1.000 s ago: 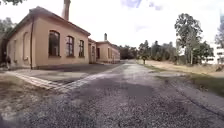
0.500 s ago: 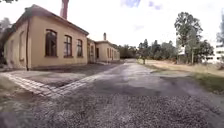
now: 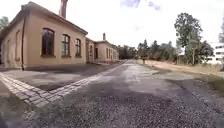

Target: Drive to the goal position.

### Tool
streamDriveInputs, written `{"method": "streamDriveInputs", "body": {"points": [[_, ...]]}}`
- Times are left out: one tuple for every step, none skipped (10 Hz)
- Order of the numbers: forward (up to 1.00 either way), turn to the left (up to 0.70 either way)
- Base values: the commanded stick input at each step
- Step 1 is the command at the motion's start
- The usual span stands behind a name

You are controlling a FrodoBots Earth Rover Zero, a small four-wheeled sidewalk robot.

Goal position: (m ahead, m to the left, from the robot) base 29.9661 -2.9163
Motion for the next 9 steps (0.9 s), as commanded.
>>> {"method": "streamDriveInputs", "body": {"points": [[0.7, 0.0], [0.7, 0.0], [0.7, 0.0], [0.7, 0.0], [0.7, 0.0], [0.7, 0.0], [0.7, 0.0], [0.7, 0.0], [0.7, 0.0]]}}
